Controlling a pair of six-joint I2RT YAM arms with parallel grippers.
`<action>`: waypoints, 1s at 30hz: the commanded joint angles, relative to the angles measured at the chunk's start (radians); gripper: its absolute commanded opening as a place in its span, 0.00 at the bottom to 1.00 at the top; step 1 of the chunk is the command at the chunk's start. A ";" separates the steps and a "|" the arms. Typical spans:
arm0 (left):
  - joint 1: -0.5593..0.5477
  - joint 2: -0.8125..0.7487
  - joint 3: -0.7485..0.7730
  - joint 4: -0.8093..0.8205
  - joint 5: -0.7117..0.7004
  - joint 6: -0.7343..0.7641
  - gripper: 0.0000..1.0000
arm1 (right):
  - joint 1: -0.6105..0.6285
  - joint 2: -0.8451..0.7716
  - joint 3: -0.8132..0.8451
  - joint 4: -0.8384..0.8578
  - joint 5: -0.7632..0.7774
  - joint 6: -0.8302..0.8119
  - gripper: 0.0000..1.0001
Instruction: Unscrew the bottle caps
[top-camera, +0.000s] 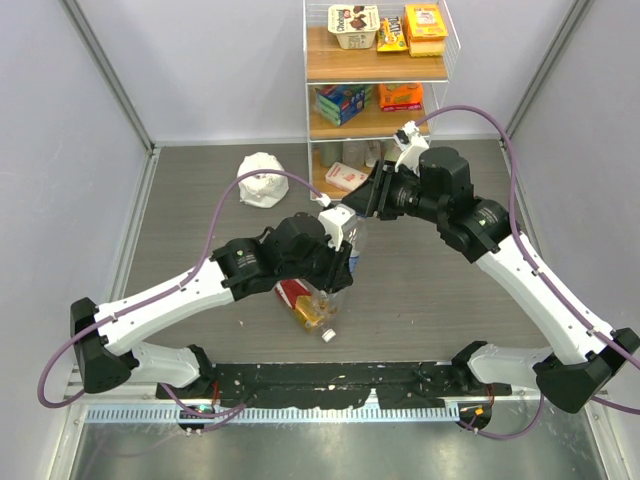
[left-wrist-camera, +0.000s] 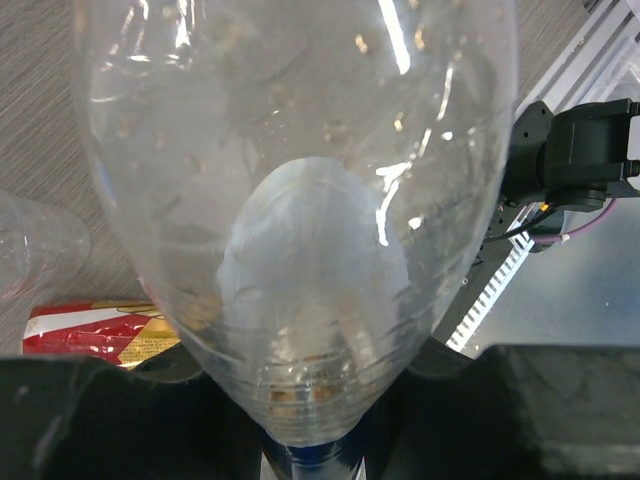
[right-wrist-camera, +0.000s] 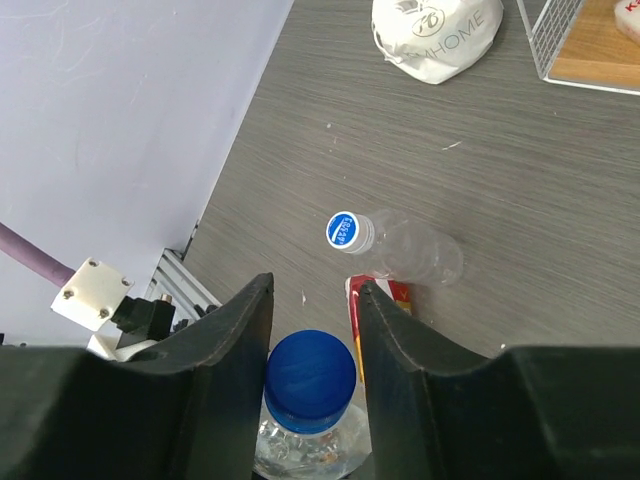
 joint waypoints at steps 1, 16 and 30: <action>0.002 -0.014 0.045 0.014 -0.012 -0.011 0.00 | 0.006 -0.019 0.013 0.011 0.016 -0.007 0.43; 0.003 -0.044 0.026 0.038 -0.026 -0.022 0.00 | 0.020 -0.109 -0.091 0.173 -0.096 -0.086 0.02; 0.002 -0.182 -0.128 0.276 0.219 -0.027 0.00 | 0.017 -0.226 -0.169 0.387 -0.525 -0.225 0.01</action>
